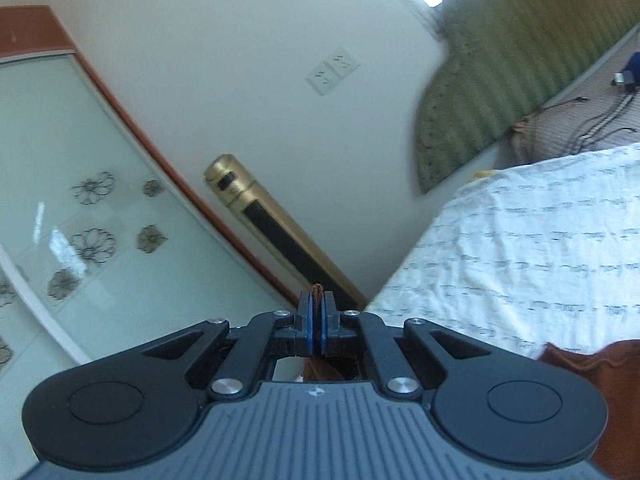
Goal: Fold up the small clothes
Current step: 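Grasp the sweater hem with the right gripper and fold it toward the collar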
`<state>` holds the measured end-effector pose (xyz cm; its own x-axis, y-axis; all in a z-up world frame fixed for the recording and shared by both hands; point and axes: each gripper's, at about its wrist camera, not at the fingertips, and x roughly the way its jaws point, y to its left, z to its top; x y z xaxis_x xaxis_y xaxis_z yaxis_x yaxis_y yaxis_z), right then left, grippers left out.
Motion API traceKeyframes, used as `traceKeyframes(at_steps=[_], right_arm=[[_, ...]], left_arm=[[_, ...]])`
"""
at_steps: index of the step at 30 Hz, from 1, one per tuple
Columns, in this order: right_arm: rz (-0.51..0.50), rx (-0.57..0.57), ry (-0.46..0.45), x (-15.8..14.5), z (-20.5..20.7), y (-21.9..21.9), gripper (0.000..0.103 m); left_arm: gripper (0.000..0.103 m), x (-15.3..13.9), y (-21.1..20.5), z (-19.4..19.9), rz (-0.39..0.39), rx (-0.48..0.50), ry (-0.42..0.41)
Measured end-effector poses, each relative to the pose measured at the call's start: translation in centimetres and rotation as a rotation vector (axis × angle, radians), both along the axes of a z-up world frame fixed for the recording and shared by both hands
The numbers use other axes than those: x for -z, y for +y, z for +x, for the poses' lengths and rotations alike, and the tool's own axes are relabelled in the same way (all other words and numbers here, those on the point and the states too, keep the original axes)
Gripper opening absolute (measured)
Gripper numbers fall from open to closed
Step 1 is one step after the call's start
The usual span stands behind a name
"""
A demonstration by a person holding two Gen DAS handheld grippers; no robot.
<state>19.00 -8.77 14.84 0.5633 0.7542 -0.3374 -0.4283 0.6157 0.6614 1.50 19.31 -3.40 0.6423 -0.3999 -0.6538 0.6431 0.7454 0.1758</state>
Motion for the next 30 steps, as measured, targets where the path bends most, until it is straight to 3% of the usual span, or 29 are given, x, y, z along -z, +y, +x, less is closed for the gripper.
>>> traceKeyframes(at_steps=[5,8,9,10,11,13,16,21,24,28,29,30], right_arm=[[-0.151,0.192,0.180,8.6,-1.3,-7.1,0.003],[-0.147,0.273,0.300,14.8,-4.5,-12.0,0.003],[-0.147,0.302,0.331,16.5,-5.4,-13.3,0.003],[-0.149,0.324,0.352,17.8,-6.1,-14.3,0.003],[-0.134,0.341,0.378,19.3,-6.8,-15.4,0.003],[-0.128,0.365,0.395,20.9,-7.8,-16.5,0.003],[-0.109,0.355,0.391,21.5,-8.6,-17.0,0.003],[-0.107,0.321,0.361,20.6,-9.4,-16.9,0.003],[-0.082,0.316,0.321,19.3,-11.2,-17.3,0.003],[-0.081,0.288,0.302,18.1,-13.9,-17.7,0.003],[-0.088,0.290,0.293,17.8,-14.5,-17.9,0.003],[-0.078,0.297,0.286,17.6,-15.0,-18.3,0.003]], left_arm=[[0.010,1.1,0.0,0.6,-0.011,-0.028,0.055],[0.010,1.6,-0.6,0.5,-0.028,-0.032,0.099],[0.013,1.7,-0.8,0.4,-0.023,-0.026,0.101],[0.023,1.5,-0.8,0.4,-0.022,-0.038,0.096],[0.026,1.2,-0.5,0.7,-0.040,-0.050,0.106],[0.042,0.1,1.1,1.6,-0.108,-0.108,0.103],[0.046,-1.1,2.6,3.7,-0.114,-0.186,0.077],[0.046,-2.8,2.4,6.8,-0.184,-0.080,0.091],[0.046,-3.6,3.0,9.3,-0.300,-0.081,0.172],[0.046,-4.8,2.5,10.5,-0.315,-0.061,0.181],[0.047,-5.0,2.4,10.0,-0.327,-0.046,0.190],[0.056,-5.0,2.2,9.1,-0.330,-0.015,0.197]])
